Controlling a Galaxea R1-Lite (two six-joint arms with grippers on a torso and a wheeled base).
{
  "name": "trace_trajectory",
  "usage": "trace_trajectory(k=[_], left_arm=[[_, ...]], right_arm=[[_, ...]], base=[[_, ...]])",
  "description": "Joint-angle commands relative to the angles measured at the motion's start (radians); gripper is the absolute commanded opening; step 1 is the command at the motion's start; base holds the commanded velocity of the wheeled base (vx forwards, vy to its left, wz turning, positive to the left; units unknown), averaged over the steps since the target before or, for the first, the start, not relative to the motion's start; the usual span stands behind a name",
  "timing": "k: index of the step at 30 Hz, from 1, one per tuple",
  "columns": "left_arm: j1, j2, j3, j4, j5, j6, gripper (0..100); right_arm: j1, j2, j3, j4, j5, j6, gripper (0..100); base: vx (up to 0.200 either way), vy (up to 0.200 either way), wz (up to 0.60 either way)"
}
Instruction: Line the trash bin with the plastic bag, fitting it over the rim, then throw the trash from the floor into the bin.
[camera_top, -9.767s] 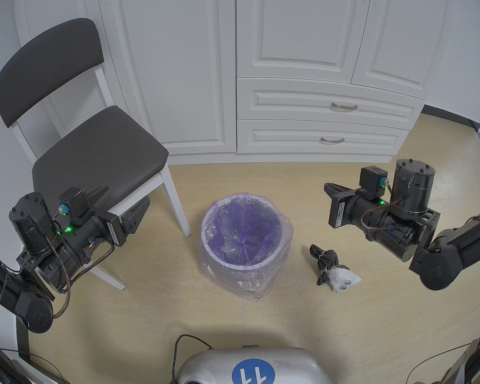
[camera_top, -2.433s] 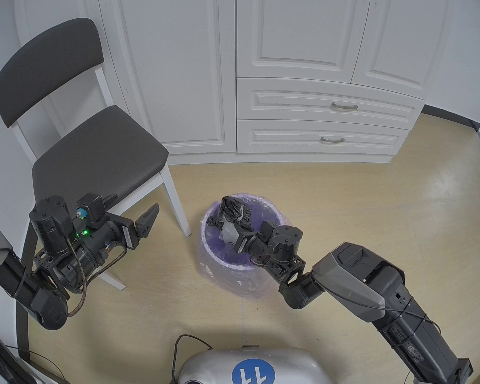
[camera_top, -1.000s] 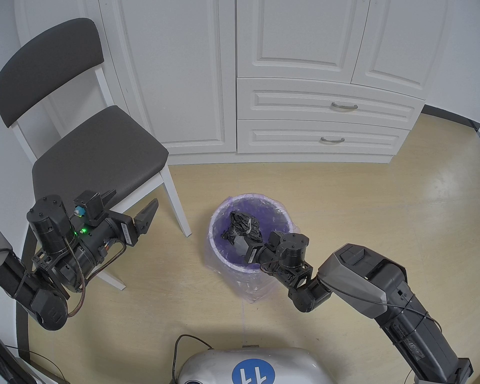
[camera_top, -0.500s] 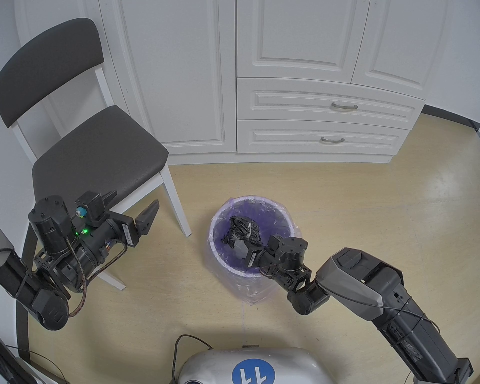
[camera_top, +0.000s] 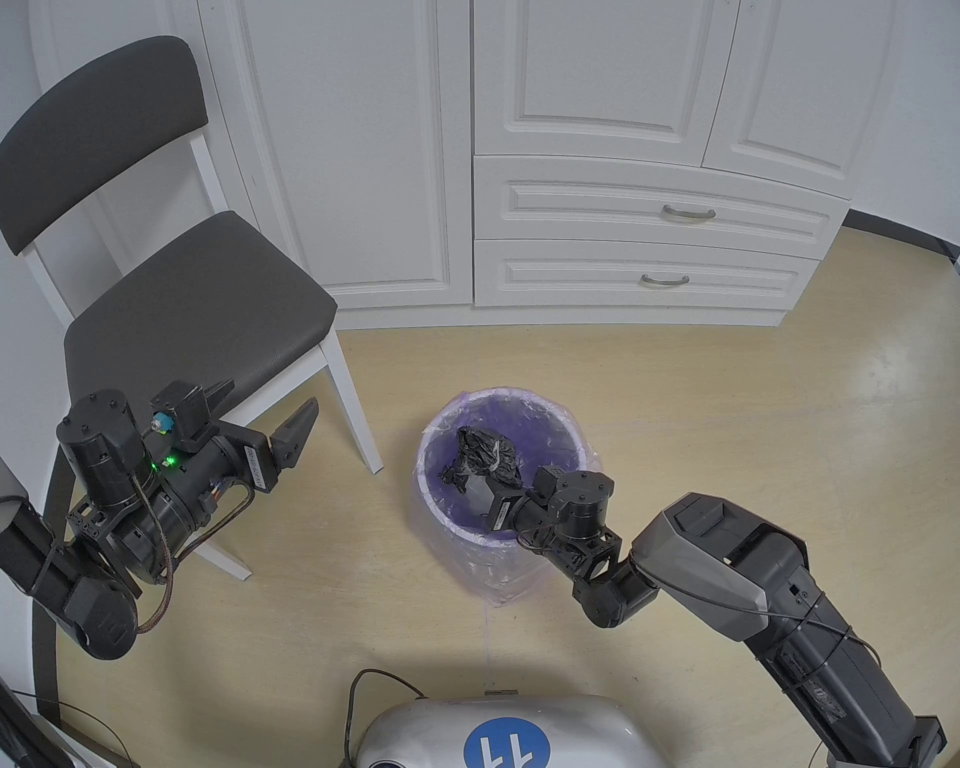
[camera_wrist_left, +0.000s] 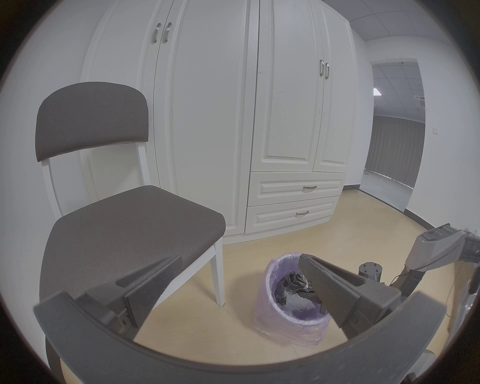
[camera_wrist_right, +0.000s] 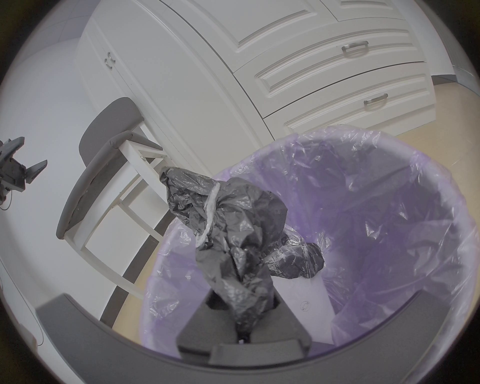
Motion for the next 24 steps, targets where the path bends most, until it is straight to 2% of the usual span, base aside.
trace_trajectory(k=[1, 4, 5, 24], left_arm=[[0.000, 0.000, 0.000, 0.000, 0.000, 0.000, 100], [0.000, 0.002, 0.000, 0.000, 0.000, 0.000, 100], [0.000, 0.002, 0.001, 0.000, 0.000, 0.000, 100], [0.000, 0.000, 0.003, 0.000, 0.000, -0.002, 100]], right_arm=[[0.001, 0.002, -0.004, -0.001, 0.000, 0.000, 0], [-0.004, -0.002, -0.007, -0.001, 0.000, 0.000, 0], [-0.006, -0.007, -0.007, -0.001, 0.000, 0.000, 100], [-0.012, -0.048, 0.005, -0.010, -0.008, -0.001, 100]], base=[[0.000, 0.000, 0.00], [0.000, 0.000, 0.00], [0.000, 0.000, 0.00], [0.000, 0.000, 0.00]])
